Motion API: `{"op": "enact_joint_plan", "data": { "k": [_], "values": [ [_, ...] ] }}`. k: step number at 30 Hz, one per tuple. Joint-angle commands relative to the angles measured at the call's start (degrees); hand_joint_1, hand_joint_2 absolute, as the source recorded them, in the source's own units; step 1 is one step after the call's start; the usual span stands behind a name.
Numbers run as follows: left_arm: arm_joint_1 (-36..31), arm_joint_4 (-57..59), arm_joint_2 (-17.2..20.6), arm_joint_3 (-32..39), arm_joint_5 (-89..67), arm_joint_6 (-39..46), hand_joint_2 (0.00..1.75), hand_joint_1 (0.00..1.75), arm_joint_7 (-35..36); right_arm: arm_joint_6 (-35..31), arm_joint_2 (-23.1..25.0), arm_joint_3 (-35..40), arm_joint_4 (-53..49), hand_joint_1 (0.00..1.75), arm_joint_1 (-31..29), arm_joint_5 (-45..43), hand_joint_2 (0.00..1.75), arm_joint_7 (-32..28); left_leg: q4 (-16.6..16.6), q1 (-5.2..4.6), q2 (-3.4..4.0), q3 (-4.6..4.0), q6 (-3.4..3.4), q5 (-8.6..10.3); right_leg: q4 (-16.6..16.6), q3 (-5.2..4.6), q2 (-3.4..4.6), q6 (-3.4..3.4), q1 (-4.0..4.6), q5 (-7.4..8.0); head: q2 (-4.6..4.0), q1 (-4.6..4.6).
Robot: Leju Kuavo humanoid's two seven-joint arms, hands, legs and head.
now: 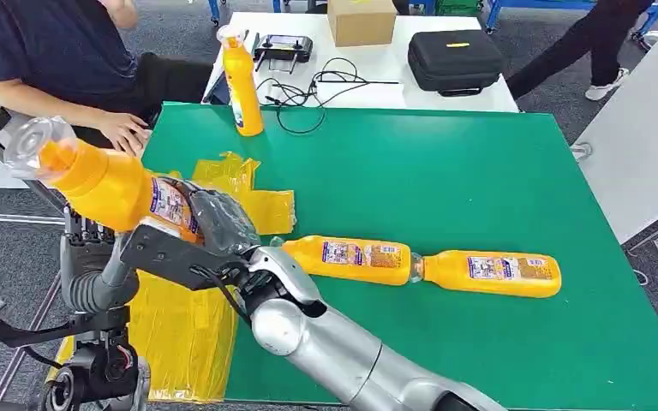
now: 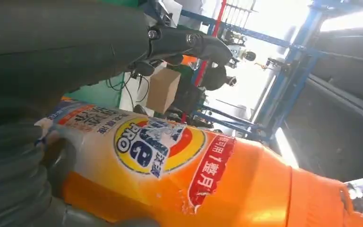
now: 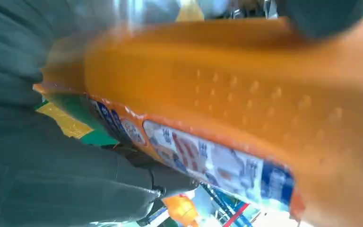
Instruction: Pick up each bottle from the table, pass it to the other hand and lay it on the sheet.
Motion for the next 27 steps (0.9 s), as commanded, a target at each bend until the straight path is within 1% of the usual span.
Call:
{"op": "enact_joint_plan", "data": {
  "k": [1, 5, 8, 9, 12, 13, 14, 17, 21, 23, 24, 25, 27],
  "values": [
    [-0.66, 0.62, 2.43, -1.16, -1.97, 1.49, 1.75, 0.0, 0.24, 0.62, -0.7, 4.86, 1.29, 1.75, -1.72, 1.43, 1.75, 1.27, -0.07, 0.03, 0.02, 0.17, -0.1, -0.04, -0.08, 0.19, -0.04, -0.03, 0.02, -0.05, 0.0, 0.0],
    [-0.66, 0.62, 2.43, -1.16, -1.97, 1.49, 1.75, 0.0, 0.24, 0.62, -0.7, 4.86, 1.29, 1.75, -1.72, 1.43, 1.75, 1.27, -0.08, 0.05, 0.05, 0.25, -0.13, -0.08, -0.1, 0.27, -0.02, -0.04, 0.04, -0.07, 0.0, 0.0],
    [-0.66, 0.62, 2.43, -1.16, -1.97, 1.49, 1.75, 0.0, 0.24, 0.62, -0.7, 4.86, 1.29, 1.75, -1.72, 1.43, 1.75, 1.27, -0.06, 0.01, 0.01, 0.12, -0.07, -0.02, -0.06, 0.12, -0.03, -0.02, 0.01, -0.03, 0.0, 0.0],
    [-0.66, 0.62, 2.43, -1.16, -1.97, 1.49, 1.75, 0.0, 0.24, 0.62, -0.7, 4.86, 1.29, 1.75, -1.72, 1.43, 1.75, 1.27, -0.07, 0.04, 0.04, 0.21, -0.12, -0.06, -0.08, 0.23, -0.03, -0.04, 0.04, -0.06, 0.0, 0.02],
    [-0.03, -0.69, 2.44, -1.24, -3.75, 2.29, 1.75, 0.0, 0.45, 1.76, -0.7, 4.85, 0.85, 1.75, -1.21, 2.48, 1.75, 2.18, -0.06, 0.04, 0.01, 0.15, -0.1, -0.04, -0.07, 0.17, -0.03, -0.03, 0.04, -0.04, 0.0, 0.02],
    [0.12, -1.19, 2.38, -1.29, -4.47, 2.49, 1.75, 0.0, 0.55, 2.14, -0.7, 4.98, 0.94, 1.75, -1.03, 3.07, 1.75, 2.67, -0.1, 0.05, 0.04, 0.26, -0.14, -0.07, -0.12, 0.28, -0.03, -0.05, 0.05, -0.06, 0.0, 0.0],
    [0.19, -1.33, 2.37, -1.48, -4.82, 2.53, 1.75, 0.0, 0.67, 2.52, -0.7, 5.18, 1.14, 1.75, -0.98, 3.16, 1.75, 2.86, -0.06, 0.03, 0.03, 0.15, -0.1, -0.04, -0.08, 0.17, -0.01, -0.03, 0.03, -0.04, 0.0, 0.0],
    [0.21, -0.99, 2.73, -2.82, -6.27, 2.62, 1.75, 0.0, 0.98, 3.19, -0.7, 7.01, 2.52, 1.75, -1.45, 3.69, 1.75, 4.34, -0.1, 0.06, 0.02, 0.24, -0.14, -0.06, -0.13, 0.27, -0.07, -0.05, 0.05, -0.07, 0.0, 0.0],
    [-0.66, -0.31, 3.0, -5.16, -6.36, 2.21, 1.75, 0.0, 0.98, 3.9, -0.7, 10.12, 4.75, 1.75, -2.69, 2.96, 1.75, 7.02, -0.07, 0.01, -0.02, 0.16, -0.08, -0.02, -0.08, 0.17, -0.06, -0.02, 0.01, -0.04, 0.02, 0.0],
    [-0.66, -0.65, 2.96, -6.67, -6.39, 1.93, 1.75, 0.0, 1.01, 4.07, -0.7, 11.27, 5.25, 1.75, -3.24, 2.09, 1.75, 7.63, -0.07, 0.01, 0.0, 0.15, -0.09, -0.02, -0.08, 0.16, -0.05, -0.02, 0.01, -0.03, 0.0, 0.0],
    [-0.66, -0.7, 3.13, -7.57, -6.37, 1.76, 1.75, 0.0, 1.09, 4.01, -0.7, 11.86, 5.44, 1.75, -3.48, 1.46, 1.75, 7.81, -0.1, 0.06, 0.02, 0.27, -0.14, -0.05, -0.13, 0.3, -0.08, -0.05, 0.06, -0.06, 0.0, 0.0],
    [-0.63, -0.64, 3.15, -8.24, -6.35, 1.69, 1.75, 0.0, 1.11, 3.96, -0.7, 12.39, 5.55, 1.75, -3.68, 1.16, 1.75, 7.95, -0.04, 0.05, -0.07, 0.14, -0.12, -0.03, -0.08, 0.19, -0.18, -0.04, 0.05, -0.07, 0.0, 0.0],
    [-0.89, -0.01, 3.15, -9.54, -6.06, 1.52, 1.75, 0.0, 1.45, 4.18, -0.7, 13.25, 5.31, 1.75, -3.88, 0.51, 1.75, 8.16, -0.03, 0.03, -0.1, 0.08, -0.07, 0.0, -0.06, 0.11, -0.12, -0.02, 0.03, -0.03, 0.0, 0.04]
  ]
}}
